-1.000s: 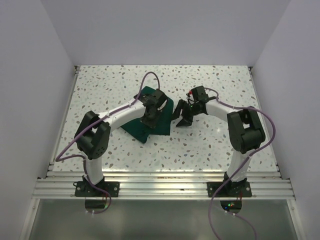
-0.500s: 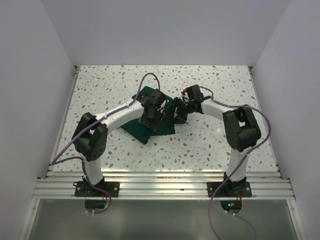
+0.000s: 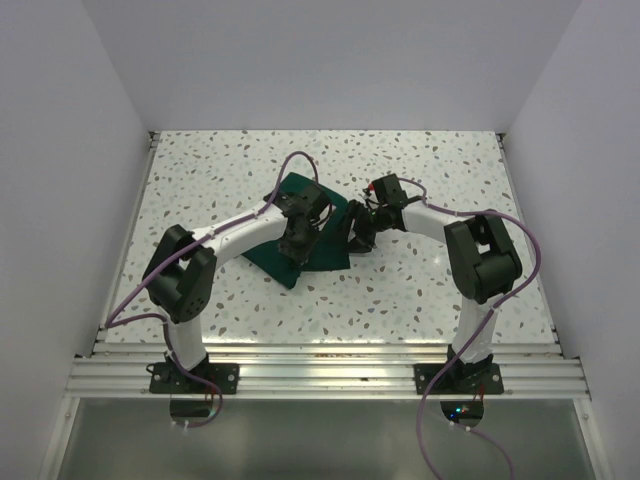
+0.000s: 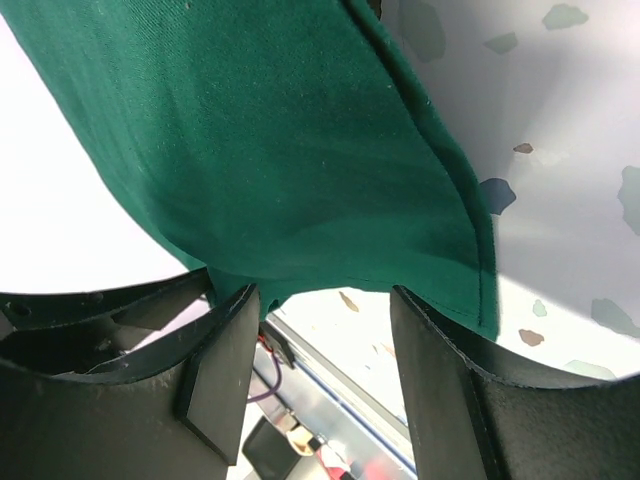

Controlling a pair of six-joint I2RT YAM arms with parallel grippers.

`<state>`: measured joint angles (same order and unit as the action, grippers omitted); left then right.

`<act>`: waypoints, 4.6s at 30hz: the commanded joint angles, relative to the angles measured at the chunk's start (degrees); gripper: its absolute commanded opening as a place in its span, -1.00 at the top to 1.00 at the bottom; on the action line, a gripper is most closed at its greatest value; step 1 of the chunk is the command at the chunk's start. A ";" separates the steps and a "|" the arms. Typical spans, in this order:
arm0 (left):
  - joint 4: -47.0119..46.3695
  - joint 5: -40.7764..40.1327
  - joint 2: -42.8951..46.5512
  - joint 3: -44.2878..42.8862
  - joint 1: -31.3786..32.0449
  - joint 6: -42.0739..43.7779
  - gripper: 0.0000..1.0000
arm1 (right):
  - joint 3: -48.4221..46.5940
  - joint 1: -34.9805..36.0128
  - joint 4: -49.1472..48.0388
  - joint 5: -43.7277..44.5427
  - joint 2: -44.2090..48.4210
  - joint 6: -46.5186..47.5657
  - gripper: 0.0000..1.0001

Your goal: Prepare the surgical pack

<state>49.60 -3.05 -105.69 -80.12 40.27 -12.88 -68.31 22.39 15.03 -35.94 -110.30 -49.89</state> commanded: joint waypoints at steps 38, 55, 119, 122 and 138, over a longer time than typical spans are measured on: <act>-1.53 -0.03 7.95 -7.16 -0.98 -1.88 1.00 | -5.34 4.67 -9.57 -4.92 -2.81 -7.15 0.82; -4.08 5.60 6.81 -6.72 -0.98 0.58 1.00 | -4.89 10.13 -46.59 7.63 -10.37 -24.91 1.00; -24.19 23.95 13.33 3.56 -11.62 -5.66 0.11 | -24.40 -4.20 -7.36 -2.19 -8.61 5.52 0.88; -27.36 26.68 11.21 3.92 -11.71 -6.45 0.16 | -27.82 -4.11 -9.06 -2.64 -11.67 1.99 0.88; -14.45 3.23 1.99 -7.41 -6.27 -3.64 -0.77 | -22.74 -4.46 -1.58 1.93 -8.79 0.76 0.29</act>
<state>32.49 7.38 -101.58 -83.35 31.99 -17.96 -91.05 18.06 14.31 -33.95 -123.35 -47.29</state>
